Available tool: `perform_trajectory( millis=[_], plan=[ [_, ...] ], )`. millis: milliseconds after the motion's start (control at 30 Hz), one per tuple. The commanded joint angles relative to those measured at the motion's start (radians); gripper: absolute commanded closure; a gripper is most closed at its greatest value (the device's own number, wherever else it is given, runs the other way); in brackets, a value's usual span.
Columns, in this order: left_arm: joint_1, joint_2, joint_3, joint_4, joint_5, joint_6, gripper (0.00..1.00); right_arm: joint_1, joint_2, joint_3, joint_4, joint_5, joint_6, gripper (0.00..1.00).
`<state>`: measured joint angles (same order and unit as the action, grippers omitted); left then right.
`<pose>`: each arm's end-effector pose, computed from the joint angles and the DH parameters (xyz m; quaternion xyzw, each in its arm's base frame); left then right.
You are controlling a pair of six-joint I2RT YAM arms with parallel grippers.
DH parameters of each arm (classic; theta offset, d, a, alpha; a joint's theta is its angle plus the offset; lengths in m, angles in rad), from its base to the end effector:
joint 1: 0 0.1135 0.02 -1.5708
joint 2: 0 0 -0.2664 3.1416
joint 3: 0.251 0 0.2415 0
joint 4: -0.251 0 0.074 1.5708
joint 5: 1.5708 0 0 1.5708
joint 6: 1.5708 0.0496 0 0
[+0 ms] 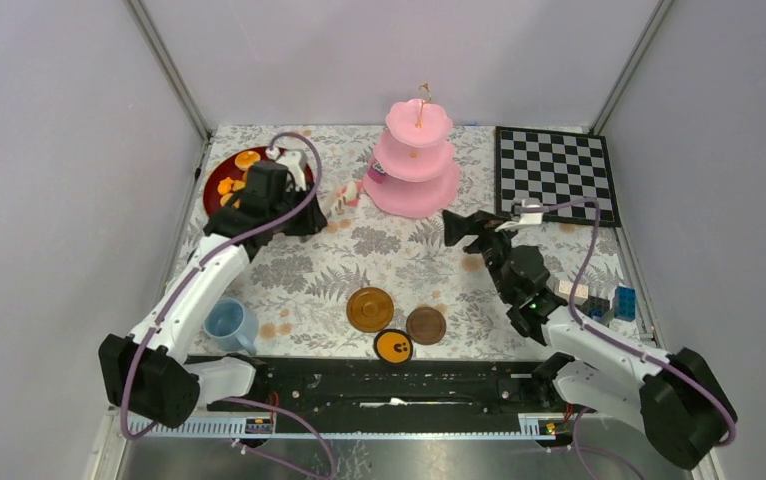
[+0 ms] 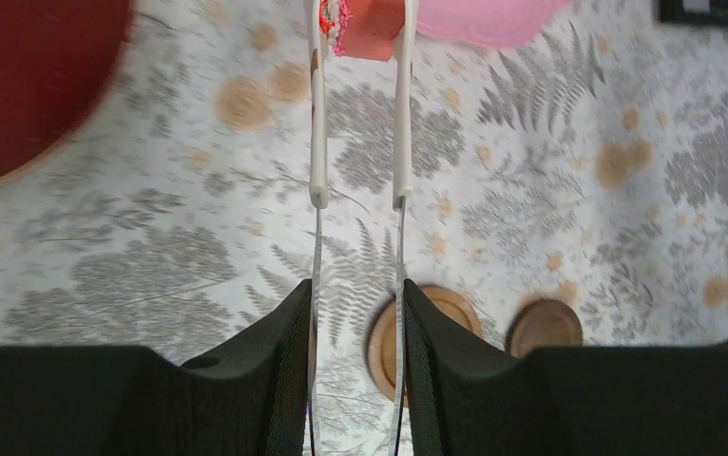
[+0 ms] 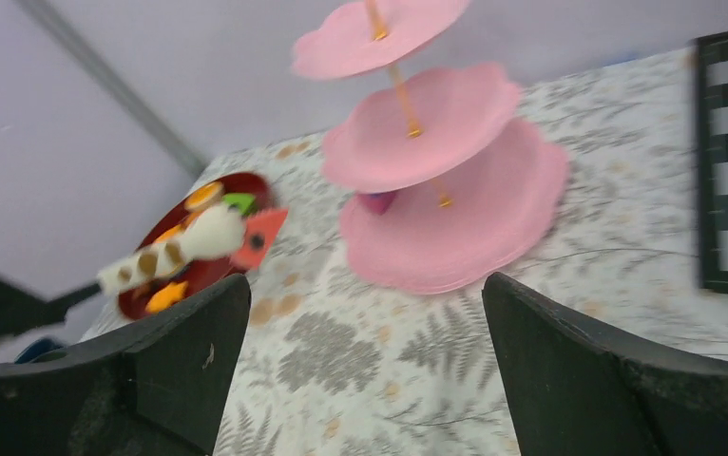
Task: Serve the afternoon tea
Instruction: Pick up the desert from the tray, then place the desert on the desert table.
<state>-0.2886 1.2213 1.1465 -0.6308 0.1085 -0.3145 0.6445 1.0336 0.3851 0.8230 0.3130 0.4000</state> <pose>0.2481 -0.0793 0.3262 0.0110 0.9068 -0.1713 0.3851 0.1896 0.1234 0.2699 0.0411 0.6448 0.2906 0.7058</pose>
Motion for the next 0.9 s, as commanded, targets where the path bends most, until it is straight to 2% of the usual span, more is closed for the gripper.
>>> perform_trajectory(
  millis=[0,167,300,467,667,867],
  plan=[
    [-0.103,-0.030,-0.081,0.158,0.023,-0.092,1.00,-0.051,-0.086,-0.014,-0.114,0.177,-0.109,0.00],
    [-0.197,0.043,-0.088,0.286,-0.026,-0.141,1.00,-0.128,-0.094,-0.049,-0.114,0.184,-0.073,0.00],
    [-0.258,0.127,-0.049,0.337,-0.098,-0.133,1.00,-0.142,-0.080,-0.070,-0.076,0.162,-0.060,0.00],
    [-0.279,0.214,-0.010,0.368,-0.145,-0.129,1.00,-0.150,-0.086,-0.101,-0.038,0.160,-0.053,0.00],
    [-0.307,0.241,-0.028,0.477,-0.147,-0.135,1.00,-0.158,-0.099,-0.136,0.006,0.166,-0.045,0.01],
    [-0.377,0.326,0.022,0.519,-0.193,-0.149,1.00,-0.160,-0.101,-0.147,0.022,0.168,-0.040,0.00]
  ],
)
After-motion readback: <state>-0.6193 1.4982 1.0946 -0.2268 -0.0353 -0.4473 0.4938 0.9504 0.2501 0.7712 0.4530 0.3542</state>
